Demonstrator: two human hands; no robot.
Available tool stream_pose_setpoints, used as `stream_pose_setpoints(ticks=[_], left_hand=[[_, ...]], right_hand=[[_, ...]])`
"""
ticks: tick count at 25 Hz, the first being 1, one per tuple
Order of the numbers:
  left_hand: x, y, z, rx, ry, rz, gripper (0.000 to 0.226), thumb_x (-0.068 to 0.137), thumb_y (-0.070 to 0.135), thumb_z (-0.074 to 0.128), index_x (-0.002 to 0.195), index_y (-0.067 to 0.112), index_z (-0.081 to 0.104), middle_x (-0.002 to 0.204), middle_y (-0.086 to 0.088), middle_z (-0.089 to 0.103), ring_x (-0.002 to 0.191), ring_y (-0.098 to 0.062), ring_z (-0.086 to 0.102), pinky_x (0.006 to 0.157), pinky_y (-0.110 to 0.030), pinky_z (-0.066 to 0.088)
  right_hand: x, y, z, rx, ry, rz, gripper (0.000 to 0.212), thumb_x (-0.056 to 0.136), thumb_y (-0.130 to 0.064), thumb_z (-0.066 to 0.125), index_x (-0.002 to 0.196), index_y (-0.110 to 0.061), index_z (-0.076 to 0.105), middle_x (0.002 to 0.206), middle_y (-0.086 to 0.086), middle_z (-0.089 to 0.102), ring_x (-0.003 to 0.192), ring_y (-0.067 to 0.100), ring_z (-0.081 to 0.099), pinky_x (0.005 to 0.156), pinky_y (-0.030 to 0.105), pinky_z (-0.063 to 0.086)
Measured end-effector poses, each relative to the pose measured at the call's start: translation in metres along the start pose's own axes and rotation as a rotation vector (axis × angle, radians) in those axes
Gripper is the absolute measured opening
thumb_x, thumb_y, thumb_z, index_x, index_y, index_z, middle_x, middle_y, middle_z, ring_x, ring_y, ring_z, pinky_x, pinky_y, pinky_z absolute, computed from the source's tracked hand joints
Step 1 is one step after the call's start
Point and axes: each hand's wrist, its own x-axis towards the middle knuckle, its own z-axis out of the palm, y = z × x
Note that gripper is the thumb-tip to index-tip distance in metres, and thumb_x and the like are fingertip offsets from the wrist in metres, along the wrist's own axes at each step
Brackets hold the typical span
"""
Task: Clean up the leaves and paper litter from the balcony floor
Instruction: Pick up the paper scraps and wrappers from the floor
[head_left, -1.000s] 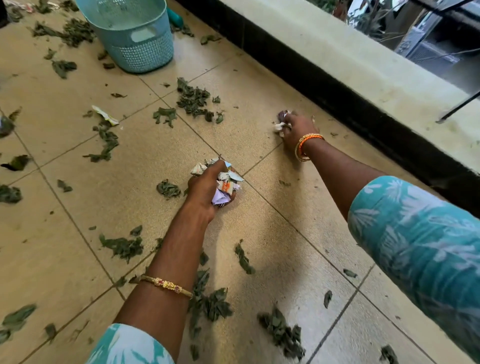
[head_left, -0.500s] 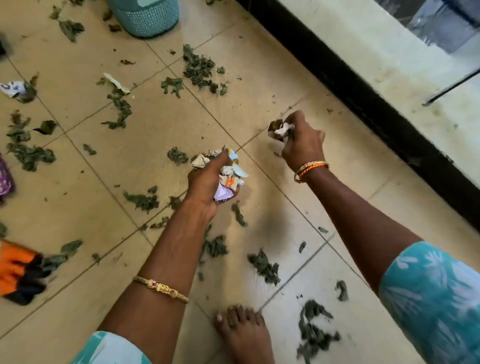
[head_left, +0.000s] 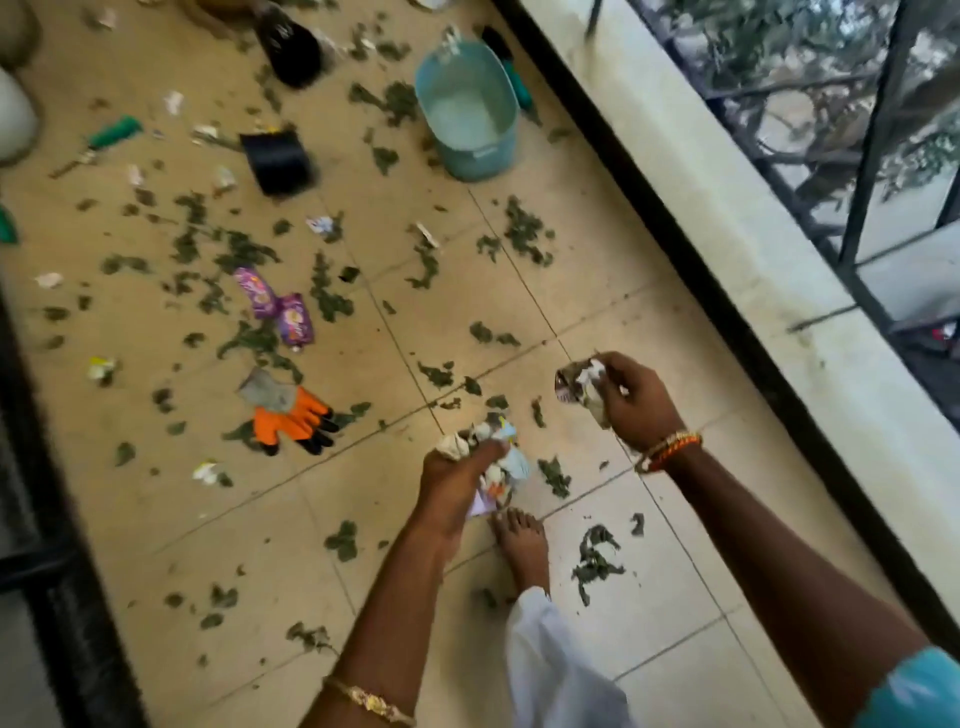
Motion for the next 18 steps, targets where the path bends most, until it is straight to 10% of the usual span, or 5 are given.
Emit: stream_pose_setpoints(ticks=[10, 18], left_hand=[[-0.2, 0.05, -0.118, -0.391, 0.198, 0.048, 0.011, 0.088, 0.004, 0.062, 0.095, 0.007, 0.07, 0.089, -0.015, 0.073, 0.067, -0.019, 0.071, 0.057, -0.029, 0.058], [-0.31, -0.071, -0.232, -0.897, 0.394, 0.184, 0.016, 0.087, 0.004, 0.063, 0.103, 0.003, 0.067, 0.08, -0.013, 0.07, 0.066, -0.024, 0.066, 0.053, -0.026, 0.053]], right_hand=[[-0.086, -0.209, 0.029, -0.041, -0.383, -0.13, 0.021, 0.094, -0.012, 0.053, 0.108, 0.0, 0.063, 0.083, 0.008, 0.062, 0.072, 0.015, 0.053, 0.059, 0.016, 0.036], [-0.218, -0.311, 0.124, -0.034, -0.778, -0.246, 0.009, 0.086, -0.018, 0.067, 0.079, -0.014, 0.062, 0.051, -0.01, 0.056, 0.04, 0.005, 0.048, 0.045, 0.022, 0.042]])
